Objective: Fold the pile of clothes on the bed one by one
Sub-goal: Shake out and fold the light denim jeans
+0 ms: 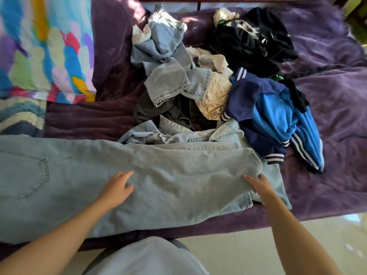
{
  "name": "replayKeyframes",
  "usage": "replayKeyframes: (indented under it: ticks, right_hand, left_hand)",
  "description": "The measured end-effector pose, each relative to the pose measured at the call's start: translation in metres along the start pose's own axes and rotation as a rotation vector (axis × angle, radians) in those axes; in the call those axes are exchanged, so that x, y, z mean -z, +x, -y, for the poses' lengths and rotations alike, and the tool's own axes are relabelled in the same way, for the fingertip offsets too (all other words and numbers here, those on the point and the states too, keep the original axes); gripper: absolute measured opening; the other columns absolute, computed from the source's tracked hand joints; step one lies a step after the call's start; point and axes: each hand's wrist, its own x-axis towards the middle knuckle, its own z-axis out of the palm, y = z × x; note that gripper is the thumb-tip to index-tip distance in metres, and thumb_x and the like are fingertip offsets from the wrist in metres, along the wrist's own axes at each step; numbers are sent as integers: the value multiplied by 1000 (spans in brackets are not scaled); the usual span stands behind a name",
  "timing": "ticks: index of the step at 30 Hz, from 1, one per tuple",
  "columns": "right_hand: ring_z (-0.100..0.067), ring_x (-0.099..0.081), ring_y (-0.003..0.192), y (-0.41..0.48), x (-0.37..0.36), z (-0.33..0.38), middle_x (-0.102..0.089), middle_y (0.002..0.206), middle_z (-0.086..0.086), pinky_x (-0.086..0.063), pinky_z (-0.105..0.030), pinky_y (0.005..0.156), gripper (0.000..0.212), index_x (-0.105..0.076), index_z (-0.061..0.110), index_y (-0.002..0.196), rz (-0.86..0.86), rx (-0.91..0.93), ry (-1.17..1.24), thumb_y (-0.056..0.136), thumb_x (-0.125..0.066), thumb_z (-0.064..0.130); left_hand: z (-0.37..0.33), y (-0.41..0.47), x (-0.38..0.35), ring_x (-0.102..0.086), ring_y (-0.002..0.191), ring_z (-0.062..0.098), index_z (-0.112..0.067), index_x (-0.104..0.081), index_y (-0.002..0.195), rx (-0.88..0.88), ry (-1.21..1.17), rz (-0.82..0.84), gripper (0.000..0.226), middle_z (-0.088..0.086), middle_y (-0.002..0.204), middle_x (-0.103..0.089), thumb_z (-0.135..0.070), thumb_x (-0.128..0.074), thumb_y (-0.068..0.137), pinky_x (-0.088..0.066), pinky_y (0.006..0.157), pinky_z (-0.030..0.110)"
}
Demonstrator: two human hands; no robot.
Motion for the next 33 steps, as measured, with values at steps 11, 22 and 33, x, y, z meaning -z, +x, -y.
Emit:
replayKeyframes:
  ticks: [11,22,33]
  right_hand:
    - [-4,-53,63,-28,38,-11,-60,70,6,-37,-3,43,24,-63,9,89,48,3,-344,75,-78,21]
    - [-31,-58,92,-23,-17,4,-60,100,-9,-41,-39,70,55,-38,11,105,-322,28,-599,82,-57,58]
    - [-25,-58,107,-22,-13,-39,-61,114,-8,-46,-34,86,54,-54,6,124,-130,-4,-88,81,-71,31]
  left_hand:
    - [-59,117,36,-12,141,22,-28,-54,108,-77,565,42,26,3,147,-30,-47,-42,95,-16,110,45]
    - [-28,122,90,-56,102,33,-14,-62,110,-230,469,-364,30,15,104,-65,-36,-51,93,-35,85,42]
    - [-1,-18,-54,-43,112,31,-16,-70,100,-727,568,-211,64,23,121,-55,-65,-34,76,-40,88,50]
